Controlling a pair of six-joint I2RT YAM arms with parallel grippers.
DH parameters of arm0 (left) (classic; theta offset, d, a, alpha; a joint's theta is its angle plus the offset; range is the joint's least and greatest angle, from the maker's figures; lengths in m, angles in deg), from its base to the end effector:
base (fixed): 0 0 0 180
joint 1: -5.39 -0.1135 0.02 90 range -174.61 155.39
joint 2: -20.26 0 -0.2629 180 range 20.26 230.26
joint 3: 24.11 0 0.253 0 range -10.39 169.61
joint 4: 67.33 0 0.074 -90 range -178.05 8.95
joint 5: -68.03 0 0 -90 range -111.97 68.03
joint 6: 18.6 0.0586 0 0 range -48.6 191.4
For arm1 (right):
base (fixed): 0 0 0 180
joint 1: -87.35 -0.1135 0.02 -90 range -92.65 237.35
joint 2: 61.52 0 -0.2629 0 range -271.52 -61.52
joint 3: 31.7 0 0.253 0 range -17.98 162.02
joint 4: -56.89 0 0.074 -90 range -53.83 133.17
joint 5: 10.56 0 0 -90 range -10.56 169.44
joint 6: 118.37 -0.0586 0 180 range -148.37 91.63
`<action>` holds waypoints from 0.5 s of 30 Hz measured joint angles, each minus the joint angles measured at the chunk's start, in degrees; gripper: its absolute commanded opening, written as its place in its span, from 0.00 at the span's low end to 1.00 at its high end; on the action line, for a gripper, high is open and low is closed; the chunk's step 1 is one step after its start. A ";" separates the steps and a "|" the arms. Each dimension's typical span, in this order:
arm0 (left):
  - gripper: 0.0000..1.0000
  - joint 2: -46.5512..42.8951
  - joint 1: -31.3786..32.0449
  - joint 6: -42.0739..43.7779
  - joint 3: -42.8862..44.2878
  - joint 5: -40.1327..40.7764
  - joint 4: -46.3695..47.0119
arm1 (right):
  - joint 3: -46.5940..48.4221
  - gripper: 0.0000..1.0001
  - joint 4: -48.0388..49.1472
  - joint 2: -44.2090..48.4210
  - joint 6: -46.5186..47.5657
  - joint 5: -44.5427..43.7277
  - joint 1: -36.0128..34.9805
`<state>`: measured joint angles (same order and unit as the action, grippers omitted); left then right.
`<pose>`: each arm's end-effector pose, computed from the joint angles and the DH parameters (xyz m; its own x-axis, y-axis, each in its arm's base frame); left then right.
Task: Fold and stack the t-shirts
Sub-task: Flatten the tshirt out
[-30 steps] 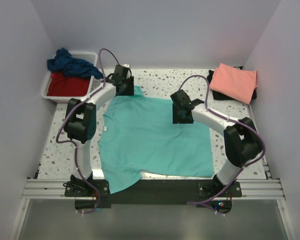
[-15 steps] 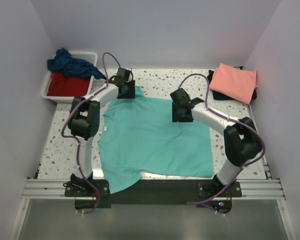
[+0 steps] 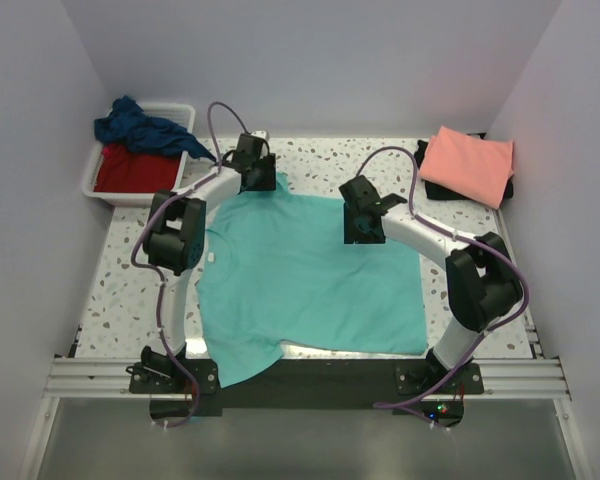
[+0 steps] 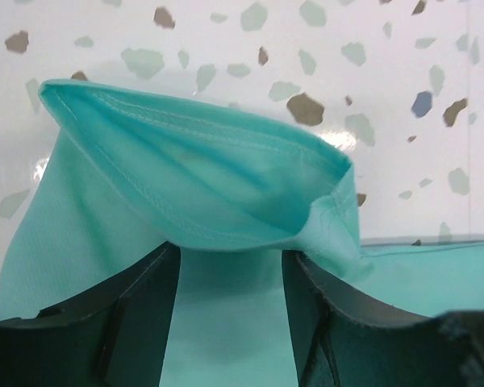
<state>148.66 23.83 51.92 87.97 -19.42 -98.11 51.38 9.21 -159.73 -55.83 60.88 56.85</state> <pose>0.4906 -0.1608 0.1513 -0.7509 -0.1008 -0.6526 0.0391 0.9798 -0.1963 0.3205 0.1671 0.1924 -0.8441 0.0101 -0.5360 0.0377 0.9985 -0.0405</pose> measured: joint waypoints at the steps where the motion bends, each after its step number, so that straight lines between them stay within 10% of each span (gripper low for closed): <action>1: 0.58 0.00 0.07 0.02 0.00 -0.28 1.11 | 0.04 0.54 -0.09 0.00 0.00 0.00 0.00; 15: 0.59 2.84 1.68 0.92 0.72 -4.24 11.93 | 0.04 0.56 -1.68 0.04 0.00 -1.79 -0.22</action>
<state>151.50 25.51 52.83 88.70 -23.66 -86.18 51.42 7.53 -159.69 -55.83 59.08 56.63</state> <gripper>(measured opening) 0.584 0.548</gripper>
